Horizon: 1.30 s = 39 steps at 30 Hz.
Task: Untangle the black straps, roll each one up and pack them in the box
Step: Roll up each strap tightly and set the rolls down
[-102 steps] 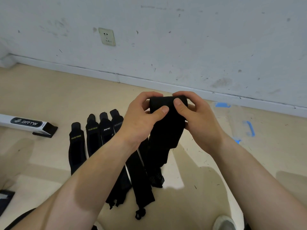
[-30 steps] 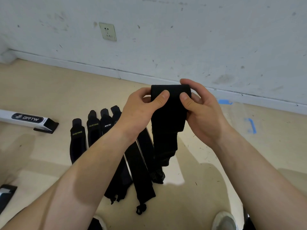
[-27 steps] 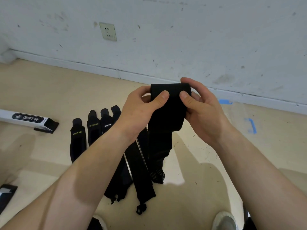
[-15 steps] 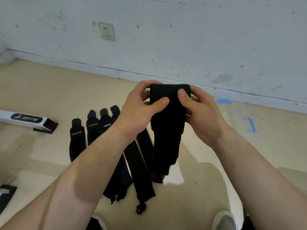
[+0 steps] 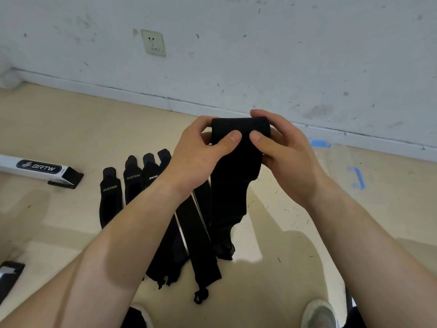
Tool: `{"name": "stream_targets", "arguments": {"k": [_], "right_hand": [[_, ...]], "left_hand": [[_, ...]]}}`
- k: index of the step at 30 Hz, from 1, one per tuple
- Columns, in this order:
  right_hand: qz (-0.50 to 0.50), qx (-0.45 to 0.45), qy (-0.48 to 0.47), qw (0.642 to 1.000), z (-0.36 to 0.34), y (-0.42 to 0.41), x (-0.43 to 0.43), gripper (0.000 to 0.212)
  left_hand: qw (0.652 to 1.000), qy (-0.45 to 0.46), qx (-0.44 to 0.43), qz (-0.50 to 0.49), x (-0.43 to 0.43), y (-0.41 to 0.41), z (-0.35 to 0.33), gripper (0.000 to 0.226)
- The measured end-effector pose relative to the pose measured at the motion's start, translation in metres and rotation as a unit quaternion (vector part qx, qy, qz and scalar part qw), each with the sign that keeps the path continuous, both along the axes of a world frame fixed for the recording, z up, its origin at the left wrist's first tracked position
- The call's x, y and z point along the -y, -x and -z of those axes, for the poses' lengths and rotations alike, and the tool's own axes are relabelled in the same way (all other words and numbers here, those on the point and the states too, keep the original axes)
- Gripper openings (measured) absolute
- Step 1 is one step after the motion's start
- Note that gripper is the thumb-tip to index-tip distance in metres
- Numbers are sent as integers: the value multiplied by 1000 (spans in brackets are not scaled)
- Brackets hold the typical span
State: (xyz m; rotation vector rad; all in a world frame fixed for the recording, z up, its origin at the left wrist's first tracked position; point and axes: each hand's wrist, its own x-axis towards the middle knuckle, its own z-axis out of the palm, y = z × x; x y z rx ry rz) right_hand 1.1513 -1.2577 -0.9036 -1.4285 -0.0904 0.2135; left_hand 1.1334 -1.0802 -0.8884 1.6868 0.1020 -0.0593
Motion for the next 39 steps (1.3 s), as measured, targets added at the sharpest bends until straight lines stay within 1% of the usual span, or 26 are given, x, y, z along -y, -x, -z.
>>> {"name": "stream_targets", "arguments": {"k": [3, 6, 9, 15, 18, 21, 24, 28, 30, 33, 37, 39], "right_hand": [[-16, -9, 37, 999, -3, 3, -3, 28], [-9, -3, 83, 997, -4, 5, -6, 29], [-2, 9, 99, 995, -6, 6, -6, 29], [-9, 5, 45, 999, -9, 6, -3, 22], [-14, -7, 6, 1000, -9, 6, -2, 21], [-20, -15, -34, 999, -8, 6, -1, 22], [-25, -10, -42, 999, -6, 3, 0, 25], [-33, 13, -9, 999, -2, 2, 2, 34], [-32, 31, 17, 999, -1, 1, 3, 37], [-35, 45, 29, 998, -1, 1, 4, 39], [-30, -1, -4, 1000, -4, 2, 2, 32], [-21, 1, 18, 1000, -6, 3, -1, 38]], "left_hand": [[1000, -2, 9, 13, 0, 1, 1, 38], [1000, -3, 19, 17, 1, 2, 3, 40], [999, 1, 32, 11, 1, 2, 3, 40], [999, -6, 43, 25, 0, 2, 3, 46], [1000, 9, 25, 12, 0, 1, 2, 51], [1000, 20, 3, 19, 1, 1, 1, 49], [999, 19, -5, 28, -1, 0, 3, 54], [999, 28, -14, 21, 0, 1, 3, 64], [1000, 22, -16, 15, 1, 2, 2, 62], [1000, 20, -16, 9, 1, 2, 3, 50], [1000, 13, -15, 15, -2, 0, 0, 42], [1000, 3, -11, 25, -2, 1, 2, 41]]}}
